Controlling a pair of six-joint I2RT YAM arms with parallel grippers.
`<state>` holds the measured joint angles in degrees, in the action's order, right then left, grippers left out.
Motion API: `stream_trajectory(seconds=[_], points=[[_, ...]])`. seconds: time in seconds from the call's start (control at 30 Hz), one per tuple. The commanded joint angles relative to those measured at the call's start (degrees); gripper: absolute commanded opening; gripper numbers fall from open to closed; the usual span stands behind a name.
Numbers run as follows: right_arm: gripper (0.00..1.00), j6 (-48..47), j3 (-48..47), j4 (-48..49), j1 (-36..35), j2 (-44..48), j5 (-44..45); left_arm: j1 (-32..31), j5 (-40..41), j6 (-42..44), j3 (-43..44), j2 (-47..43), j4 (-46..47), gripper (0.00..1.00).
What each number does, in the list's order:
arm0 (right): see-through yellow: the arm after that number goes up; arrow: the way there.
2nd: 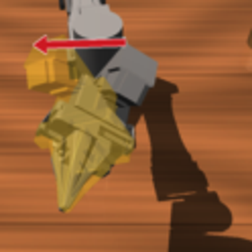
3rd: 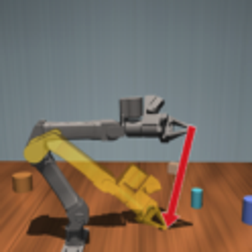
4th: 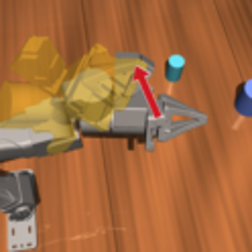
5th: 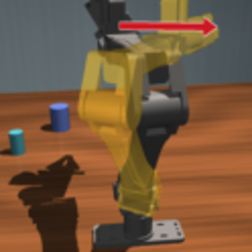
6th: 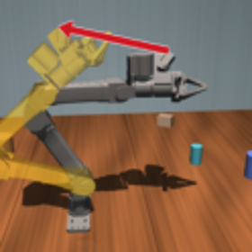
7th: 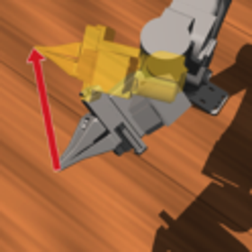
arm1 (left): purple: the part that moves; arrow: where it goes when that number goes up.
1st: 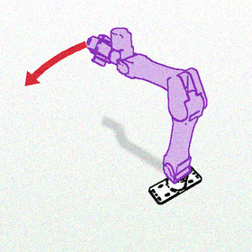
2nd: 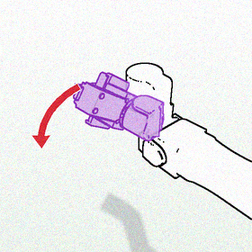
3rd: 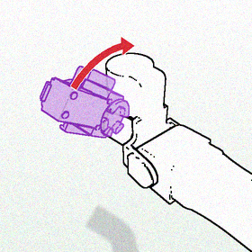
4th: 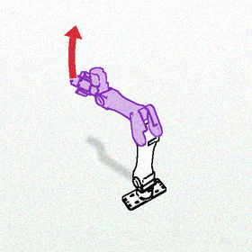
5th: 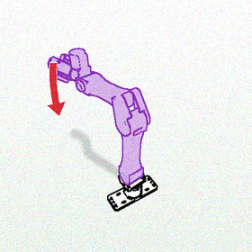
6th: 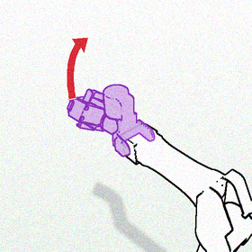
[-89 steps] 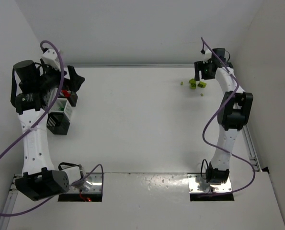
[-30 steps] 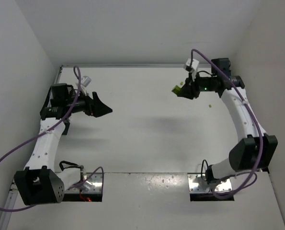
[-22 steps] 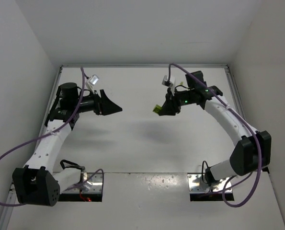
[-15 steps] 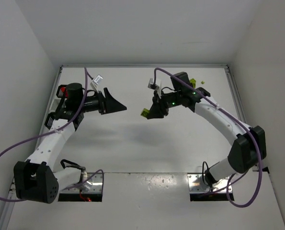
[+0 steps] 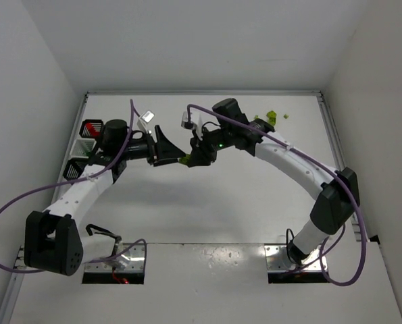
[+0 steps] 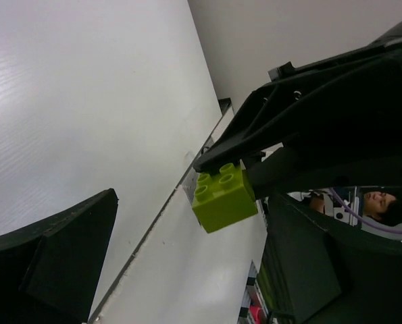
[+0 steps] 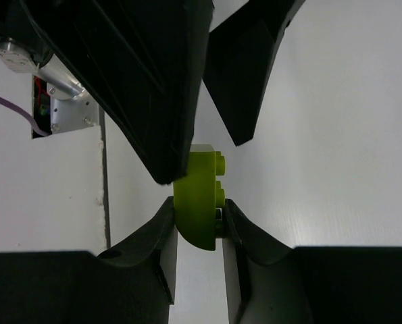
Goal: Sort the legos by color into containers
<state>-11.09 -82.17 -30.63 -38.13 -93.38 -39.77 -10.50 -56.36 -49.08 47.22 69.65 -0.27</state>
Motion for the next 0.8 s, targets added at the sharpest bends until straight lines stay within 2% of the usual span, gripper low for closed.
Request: stream_trajectory(seconds=[0.0, 0.03, 0.13, 0.27, 0.3, 0.37, 0.5, 0.53, 0.6, 0.63, 0.7, 0.73, 0.77], points=[[0.07, -2.09, -3.08, -0.48, -1.68, -1.27, 3.72, -0.57, -0.60, -3.74, -1.26, 0.40, 4.22, 1.00], [0.07, -2.70, -3.08, -0.48, -2.56, -1.27, 4.34, -0.57, -0.60, -3.74, -1.26, 0.40, 4.23, 1.00], [0.07, -3.85, -3.70, -1.10, -3.71, -1.27, 5.05, -0.57, -0.60, -4.26, -1.78, 0.40, 4.23, 0.91], [0.07, -4.46, -4.23, -1.62, -4.85, -1.80, 7.24, -0.57, -0.60, -4.27, -3.01, 0.40, 4.23, 0.68], [0.07, -4.46, -4.23, -1.62, -5.37, -1.80, 7.77, -0.57, -0.60, -4.27, -3.01, 0.40, 4.23, 0.58], [0.07, -4.46, -4.23, -1.01, -5.90, -1.80, 9.87, -0.57, -0.60, -4.27, -3.63, 0.40, 4.84, 0.51], [0.07, -4.46, -4.23, 0.31, -5.90, -1.80, 12.00, -0.57, -1.12, -5.41, -5.29, -0.73, 5.37, 0.49], [0.07, -4.46, -4.23, 0.83, -6.43, -2.32, 12.69, -0.57, -1.12, -5.41, -5.30, -0.74, 5.89, 0.43], [0.06, -4.46, -3.70, 1.53, -6.43, -2.33, 13.39, -0.57, -1.12, -5.94, -6.70, -1.27, 5.90, 0.38], [0.06, -3.94, -3.70, 1.54, -6.43, -2.33, 14.10, -0.57, -1.12, -5.94, -6.70, -1.88, 6.51, 0.30], [0.04, -3.94, -3.08, 3.03, -6.43, -2.33, 15.06, -0.57, -1.12, -6.55, -8.02, -2.59, 6.51, 0.24], [0.04, -3.41, -3.08, 3.03, -6.43, -2.33, 15.68, -0.57, -1.12, -7.08, -8.02, -3.11, 7.12, 0.27], [0.04, -3.41, -3.08, 3.03, -6.95, -2.33, 15.69, -0.57, -1.64, -7.08, -8.81, -3.72, 7.82, 0.36]])
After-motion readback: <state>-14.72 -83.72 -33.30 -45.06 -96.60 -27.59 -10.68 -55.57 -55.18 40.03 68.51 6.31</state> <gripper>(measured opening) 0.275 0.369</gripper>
